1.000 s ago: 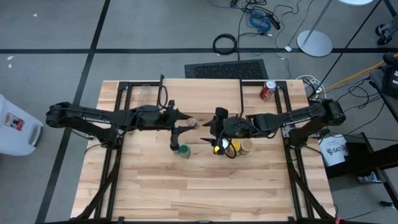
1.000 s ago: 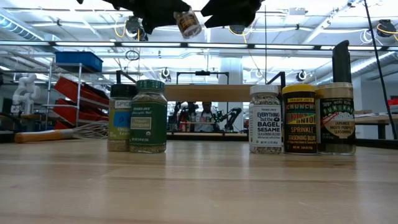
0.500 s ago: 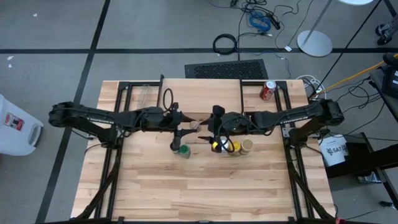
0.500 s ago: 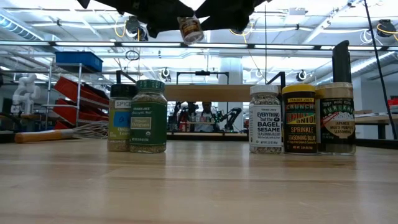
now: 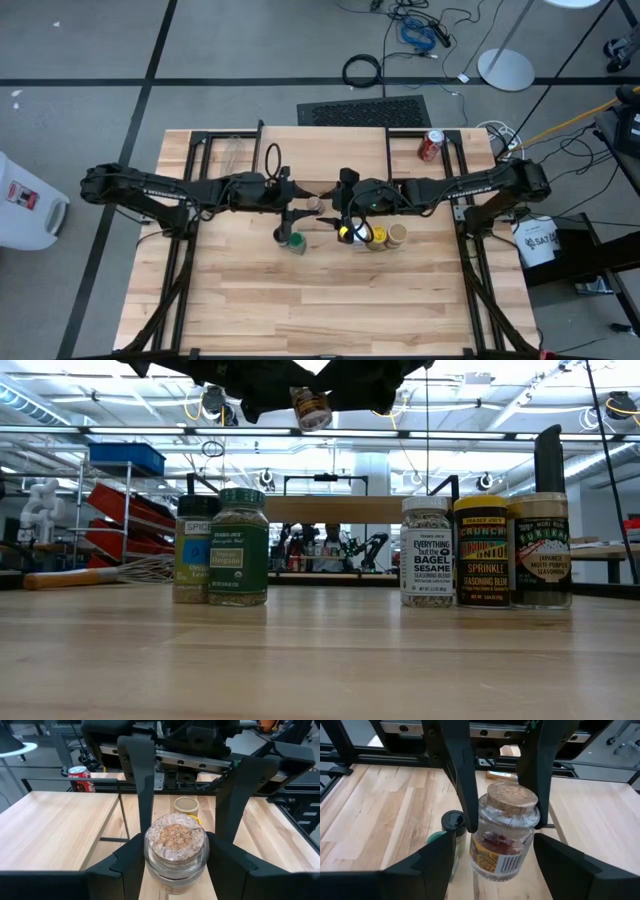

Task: Shelf spices
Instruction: Put the brown seasoning bottle on the shelf

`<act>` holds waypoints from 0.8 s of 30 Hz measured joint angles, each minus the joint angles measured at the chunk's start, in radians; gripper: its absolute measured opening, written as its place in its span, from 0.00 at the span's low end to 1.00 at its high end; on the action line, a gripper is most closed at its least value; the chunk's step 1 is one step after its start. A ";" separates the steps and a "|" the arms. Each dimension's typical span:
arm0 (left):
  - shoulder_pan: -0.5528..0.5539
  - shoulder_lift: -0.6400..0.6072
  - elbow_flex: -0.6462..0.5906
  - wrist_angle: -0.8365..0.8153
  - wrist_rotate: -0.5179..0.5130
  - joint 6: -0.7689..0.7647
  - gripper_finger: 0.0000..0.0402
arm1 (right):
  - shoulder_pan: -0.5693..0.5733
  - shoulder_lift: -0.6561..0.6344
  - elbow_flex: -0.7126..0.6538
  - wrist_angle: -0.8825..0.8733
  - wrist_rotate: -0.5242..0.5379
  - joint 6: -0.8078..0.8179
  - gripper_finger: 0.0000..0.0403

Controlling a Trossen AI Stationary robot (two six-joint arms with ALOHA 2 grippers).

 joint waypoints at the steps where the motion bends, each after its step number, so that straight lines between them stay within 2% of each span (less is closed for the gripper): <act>1: 0.000 0.000 0.000 0.001 0.001 0.000 0.46 | 0.000 0.000 0.000 -0.002 0.000 0.000 0.64; 9: 0.000 0.000 0.000 0.024 0.024 0.000 0.46 | 0.000 0.000 0.000 -0.004 0.003 -0.010 0.62; 20: 0.000 0.000 0.000 0.019 0.025 0.004 0.46 | -0.001 0.000 0.000 0.000 0.003 -0.018 0.42; 24: 0.000 -0.001 0.000 0.018 0.025 0.021 0.47 | -0.001 0.000 0.000 -0.002 0.002 -0.021 0.38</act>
